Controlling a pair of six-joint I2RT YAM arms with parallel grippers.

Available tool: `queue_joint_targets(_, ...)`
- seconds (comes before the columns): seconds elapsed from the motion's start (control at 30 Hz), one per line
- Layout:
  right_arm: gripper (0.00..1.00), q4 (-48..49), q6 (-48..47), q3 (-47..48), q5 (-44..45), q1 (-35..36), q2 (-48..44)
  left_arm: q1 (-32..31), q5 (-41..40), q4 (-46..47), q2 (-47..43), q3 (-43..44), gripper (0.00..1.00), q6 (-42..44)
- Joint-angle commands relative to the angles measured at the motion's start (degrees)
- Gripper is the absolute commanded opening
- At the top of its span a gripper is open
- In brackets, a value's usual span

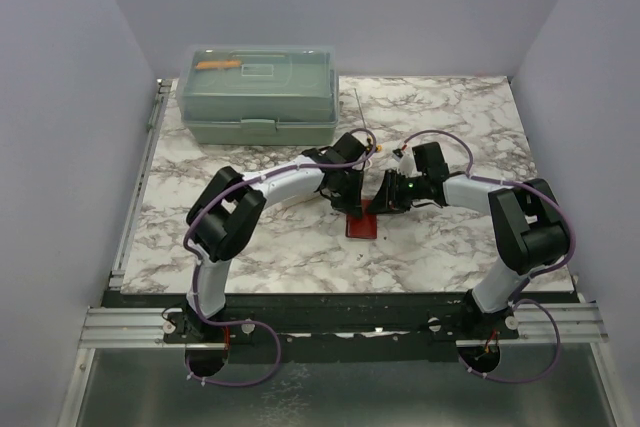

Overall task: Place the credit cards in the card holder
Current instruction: Close the card holder at the center of the board.

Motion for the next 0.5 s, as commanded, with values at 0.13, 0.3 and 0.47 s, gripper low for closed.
queue_joint_targets(0.13, 0.26, -1.11, -1.31, -0.79, 4.66, 2.21, 4.4, -2.52, -0.29, -0.2, 13.55, 1.3, 0.0, 1.2)
queue_joint_targets(0.3, 0.26, -1.88, -1.56, -0.39, 5.96, 2.2, 4.77, -2.84, -4.47, -4.1, 19.26, 4.06, 0.0, 0.79)
queue_joint_targets(0.47, 0.26, -2.92, -2.06, 0.17, 7.94, 2.17, 4.7, -4.23, -10.57, -8.17, 24.17, 7.43, 0.0, -0.35)
